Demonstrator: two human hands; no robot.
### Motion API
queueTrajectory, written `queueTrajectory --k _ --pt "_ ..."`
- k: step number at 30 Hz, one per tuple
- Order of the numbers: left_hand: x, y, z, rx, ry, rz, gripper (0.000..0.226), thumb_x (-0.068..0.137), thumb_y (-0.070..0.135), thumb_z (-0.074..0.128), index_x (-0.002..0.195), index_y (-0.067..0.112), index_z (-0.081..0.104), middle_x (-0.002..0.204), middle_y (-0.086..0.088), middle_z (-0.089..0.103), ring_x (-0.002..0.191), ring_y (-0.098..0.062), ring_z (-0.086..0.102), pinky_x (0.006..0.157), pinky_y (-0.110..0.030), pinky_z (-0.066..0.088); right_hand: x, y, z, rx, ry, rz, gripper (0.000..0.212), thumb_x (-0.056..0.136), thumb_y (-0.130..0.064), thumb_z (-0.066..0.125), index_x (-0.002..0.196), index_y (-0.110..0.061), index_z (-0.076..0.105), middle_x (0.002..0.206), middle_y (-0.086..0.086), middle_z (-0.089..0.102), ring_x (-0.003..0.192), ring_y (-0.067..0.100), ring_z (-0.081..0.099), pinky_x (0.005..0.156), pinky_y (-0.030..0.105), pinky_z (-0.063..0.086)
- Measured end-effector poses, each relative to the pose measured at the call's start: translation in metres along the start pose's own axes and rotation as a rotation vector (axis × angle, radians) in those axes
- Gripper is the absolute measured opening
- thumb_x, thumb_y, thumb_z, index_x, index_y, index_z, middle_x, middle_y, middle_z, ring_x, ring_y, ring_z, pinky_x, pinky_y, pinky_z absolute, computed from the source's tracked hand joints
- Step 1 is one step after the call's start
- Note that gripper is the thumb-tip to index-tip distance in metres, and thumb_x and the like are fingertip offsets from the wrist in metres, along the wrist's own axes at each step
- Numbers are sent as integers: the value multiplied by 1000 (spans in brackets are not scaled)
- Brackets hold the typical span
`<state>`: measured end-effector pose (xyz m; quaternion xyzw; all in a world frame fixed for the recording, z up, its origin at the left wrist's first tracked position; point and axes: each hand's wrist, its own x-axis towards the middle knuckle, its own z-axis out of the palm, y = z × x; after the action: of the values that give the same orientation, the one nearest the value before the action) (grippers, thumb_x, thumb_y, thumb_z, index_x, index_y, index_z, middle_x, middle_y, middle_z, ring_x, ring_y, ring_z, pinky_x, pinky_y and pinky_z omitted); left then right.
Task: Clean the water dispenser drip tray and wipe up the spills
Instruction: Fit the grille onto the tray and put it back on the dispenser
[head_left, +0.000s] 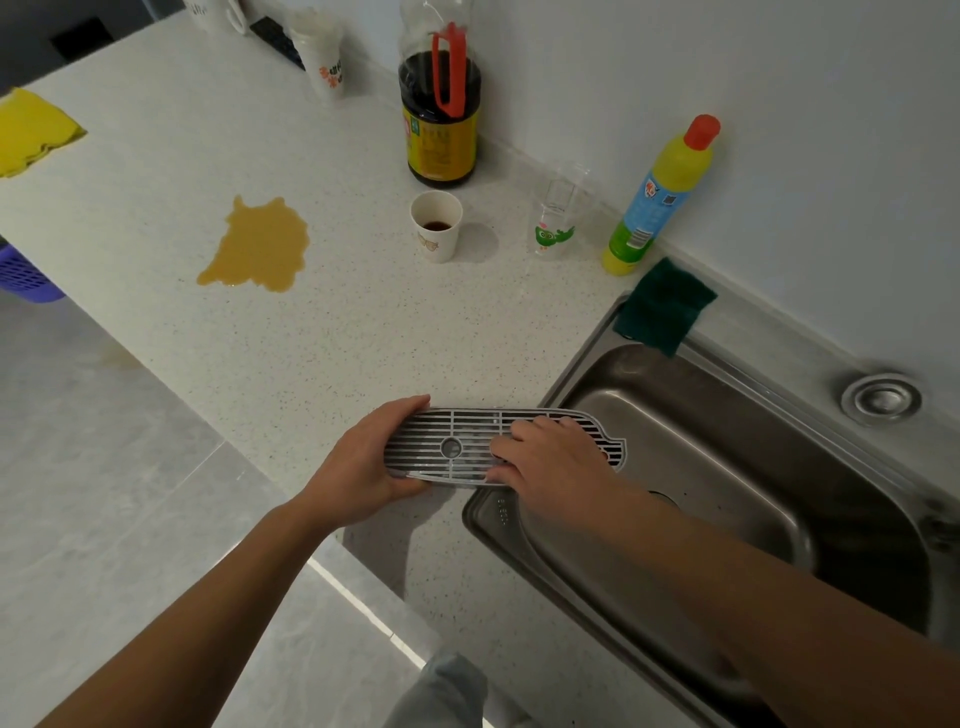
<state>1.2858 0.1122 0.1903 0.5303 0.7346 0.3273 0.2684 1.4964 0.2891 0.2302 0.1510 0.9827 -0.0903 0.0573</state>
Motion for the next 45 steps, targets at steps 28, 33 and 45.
queueTrajectory --k 28,33,45 --pt "-27 45 19 -137 408 -586 41 105 50 44 91 27 74 95 1 74 95 -18 65 81 -38 55 -57 34 6 1324 180 1089 30 97 -49 61 109 -22 61 105 7 75 88 30 75 82 51 64" --pt "-66 75 8 -704 532 -684 36 108 38 49 134 24 68 115 1 78 103 -22 75 89 -42 64 -82 7 -15 1418 258 990 30 95 -49 64 112 -25 63 96 1 79 85 22 77 64 31 62" --pt "-276 91 -24 -823 911 -819 24 105 31 55 117 28 76 103 -6 80 94 -25 77 74 -37 62 -97 -129 14 1512 15 699 36 91 -48 71 110 -19 65 90 2 80 78 22 78 63 32 62"
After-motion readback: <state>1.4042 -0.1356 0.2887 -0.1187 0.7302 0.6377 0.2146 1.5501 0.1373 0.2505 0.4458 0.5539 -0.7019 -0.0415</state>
